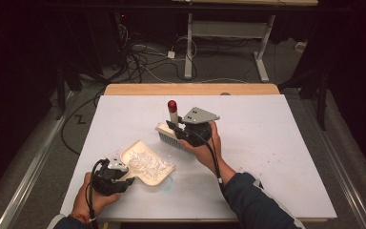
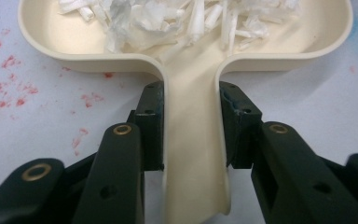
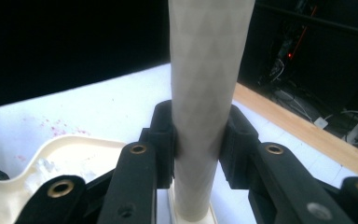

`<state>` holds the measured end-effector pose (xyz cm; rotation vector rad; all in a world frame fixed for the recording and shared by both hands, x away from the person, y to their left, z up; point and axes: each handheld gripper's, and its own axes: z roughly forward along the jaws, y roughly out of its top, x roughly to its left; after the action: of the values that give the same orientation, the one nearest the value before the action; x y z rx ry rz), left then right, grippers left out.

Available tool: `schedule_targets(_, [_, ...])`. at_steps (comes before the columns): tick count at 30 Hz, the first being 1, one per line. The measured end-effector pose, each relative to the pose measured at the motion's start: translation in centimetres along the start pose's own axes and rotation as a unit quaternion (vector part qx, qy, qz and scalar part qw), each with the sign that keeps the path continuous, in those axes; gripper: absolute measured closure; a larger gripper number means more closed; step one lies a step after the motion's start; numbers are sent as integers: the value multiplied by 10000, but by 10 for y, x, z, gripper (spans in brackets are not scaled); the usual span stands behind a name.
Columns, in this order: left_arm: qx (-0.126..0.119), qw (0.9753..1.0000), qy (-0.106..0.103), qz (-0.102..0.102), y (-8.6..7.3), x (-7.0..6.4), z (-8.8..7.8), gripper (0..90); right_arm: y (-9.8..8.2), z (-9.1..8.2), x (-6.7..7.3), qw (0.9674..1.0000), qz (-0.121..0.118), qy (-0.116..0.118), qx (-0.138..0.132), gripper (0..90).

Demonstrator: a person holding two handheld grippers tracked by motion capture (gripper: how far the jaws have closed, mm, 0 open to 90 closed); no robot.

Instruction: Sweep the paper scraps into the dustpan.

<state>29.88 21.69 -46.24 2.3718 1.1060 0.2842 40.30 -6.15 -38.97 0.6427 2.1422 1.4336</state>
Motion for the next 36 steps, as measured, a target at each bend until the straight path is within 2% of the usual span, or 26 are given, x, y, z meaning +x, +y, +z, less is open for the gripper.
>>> schedule_targets(6, [19, 10000, 16, 12, 0, -1, 1, 634, 13, -15, -2, 9994, 150, 97, -309, 706])
schedule_targets(10, [39, 10000, 38, 38, 0, -1, 0, 634, 16, -20, -4, 9992, 149, 92, -348, 706])
schedule_targets(15, [37, 10000, 47, 37, 0, -1, 0, 634, 12, -23, -6, 9994, -101, -283, -145, 706])
schedule_targets(19, [54, 10000, 64, 52, 0, -2, 0, 634, 2, -22, -6, 9971, -395, -638, 158, 706])
schedule_targets(21, [58, 9999, 78, 45, 0, -2, 1, 634, -6, -22, -4, 9970, -428, -551, 322, 706])
schedule_targets(25, [83, 9999, 97, 56, 0, -3, 2, 634, -9, -24, 2, 9975, -441, -430, 348, 706])
schedule_targets(30, [86, 9999, 99, 60, 1, -4, 3, 634, -8, -19, 20, 9970, -639, -190, 393, 706])
schedule_targets(31, [84, 9999, 95, 59, 1, -4, 3, 634, -7, -16, 28, 9971, -658, -68, 369, 705])
schedule_targets(33, [85, 9999, 89, 50, 1, -4, 3, 634, -7, -15, 30, 9972, -655, -10, 350, 705])
schedule_targets(35, [77, 9999, 82, 40, 1, -3, 4, 634, -4, -12, 39, 9979, -504, 268, 300, 705])
schedule_targets(36, [77, 9999, 84, 43, 1, -3, 4, 634, -4, -12, 39, 9979, -504, 268, 300, 705])
